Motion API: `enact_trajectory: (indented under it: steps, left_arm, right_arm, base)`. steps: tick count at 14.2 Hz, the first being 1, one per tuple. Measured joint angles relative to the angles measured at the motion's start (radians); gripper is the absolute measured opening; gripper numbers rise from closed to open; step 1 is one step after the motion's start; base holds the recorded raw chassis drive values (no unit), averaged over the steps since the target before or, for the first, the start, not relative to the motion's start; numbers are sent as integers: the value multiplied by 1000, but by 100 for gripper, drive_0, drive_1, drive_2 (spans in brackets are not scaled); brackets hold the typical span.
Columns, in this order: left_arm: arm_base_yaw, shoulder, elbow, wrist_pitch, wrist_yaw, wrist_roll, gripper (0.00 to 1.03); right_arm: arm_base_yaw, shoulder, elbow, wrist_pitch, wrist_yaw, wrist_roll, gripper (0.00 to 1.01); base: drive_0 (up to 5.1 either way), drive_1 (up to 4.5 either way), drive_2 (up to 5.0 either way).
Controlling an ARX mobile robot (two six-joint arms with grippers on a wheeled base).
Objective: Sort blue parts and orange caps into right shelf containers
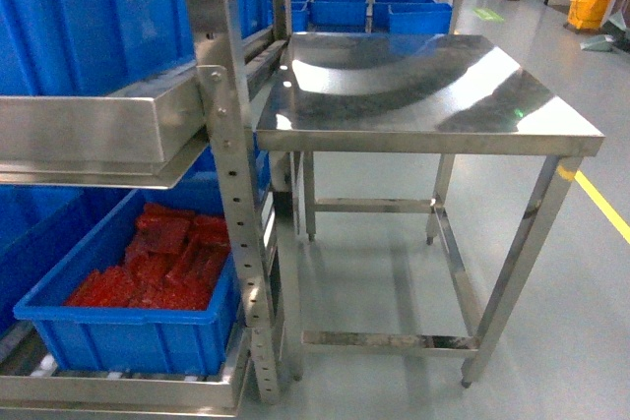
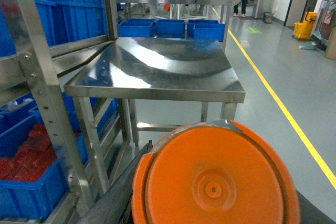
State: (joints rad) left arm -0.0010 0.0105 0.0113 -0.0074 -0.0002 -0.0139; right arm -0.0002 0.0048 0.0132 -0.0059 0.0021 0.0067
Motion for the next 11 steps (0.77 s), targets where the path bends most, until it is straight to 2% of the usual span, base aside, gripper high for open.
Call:
enact_trajectory:
  steps: [11]
  left_arm:
    - [0,0,0,0,-1,0,42]
  right_arm:
    - [0,0,0,0,-2,0,43]
  base:
    - [-491,255,255]
